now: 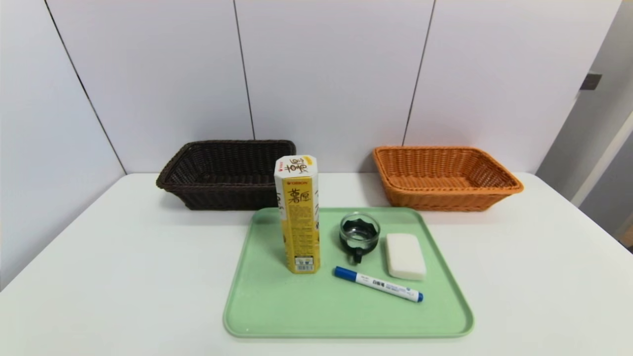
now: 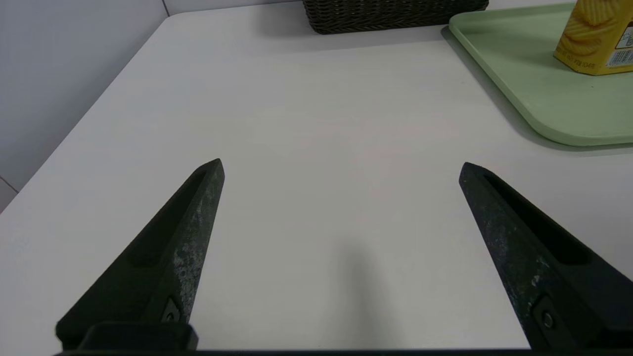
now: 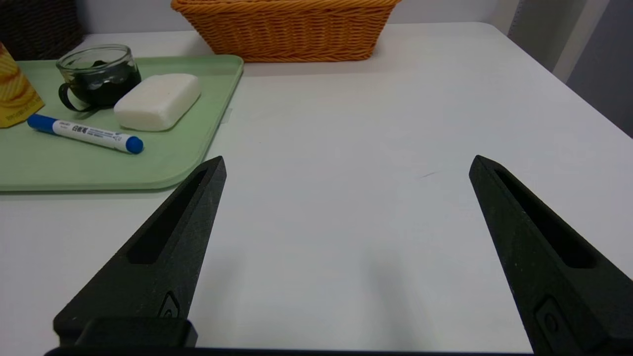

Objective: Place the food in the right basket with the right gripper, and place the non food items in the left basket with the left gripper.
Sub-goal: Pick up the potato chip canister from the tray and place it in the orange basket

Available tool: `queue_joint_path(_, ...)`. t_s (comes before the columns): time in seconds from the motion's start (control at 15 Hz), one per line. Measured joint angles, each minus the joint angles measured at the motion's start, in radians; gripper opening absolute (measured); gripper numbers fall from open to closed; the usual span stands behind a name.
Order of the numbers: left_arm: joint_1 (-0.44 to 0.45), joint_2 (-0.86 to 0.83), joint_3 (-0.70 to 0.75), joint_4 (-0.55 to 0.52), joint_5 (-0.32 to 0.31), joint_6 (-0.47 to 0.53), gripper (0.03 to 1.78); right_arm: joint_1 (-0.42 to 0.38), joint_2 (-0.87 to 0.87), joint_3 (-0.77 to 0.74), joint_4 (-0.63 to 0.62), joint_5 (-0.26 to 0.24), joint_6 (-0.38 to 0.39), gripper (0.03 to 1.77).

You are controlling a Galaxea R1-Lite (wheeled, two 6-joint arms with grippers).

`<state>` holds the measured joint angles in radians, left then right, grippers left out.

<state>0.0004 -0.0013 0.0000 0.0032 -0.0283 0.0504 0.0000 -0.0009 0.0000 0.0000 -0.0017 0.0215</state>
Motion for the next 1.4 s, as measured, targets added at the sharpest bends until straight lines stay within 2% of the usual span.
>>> queue_joint_path(0.6,0.000,0.000,0.000,-0.002,0.019,-0.003,1.69,0.000,0.000,0.000,0.000,0.000,-0.001,1.70)
queue_joint_path(0.87,-0.001,0.000,-0.005,0.011,-0.003,0.011,1.69,0.000,0.000,-0.011,0.000,0.000,-0.001,1.70)
queue_joint_path(1.0,-0.002,0.003,-0.056,0.061,-0.002,0.011,1.69,0.000,0.001,-0.083,0.035,0.004,0.014,1.70)
queue_joint_path(1.2,-0.002,0.035,-0.195,0.221,-0.002,0.001,1.69,0.000,0.011,-0.177,0.175,0.016,0.021,1.70)
queue_joint_path(1.4,-0.003,0.160,-0.296,0.264,-0.004,-0.013,1.69,0.004,0.107,-0.269,0.208,0.010,0.024,1.70)
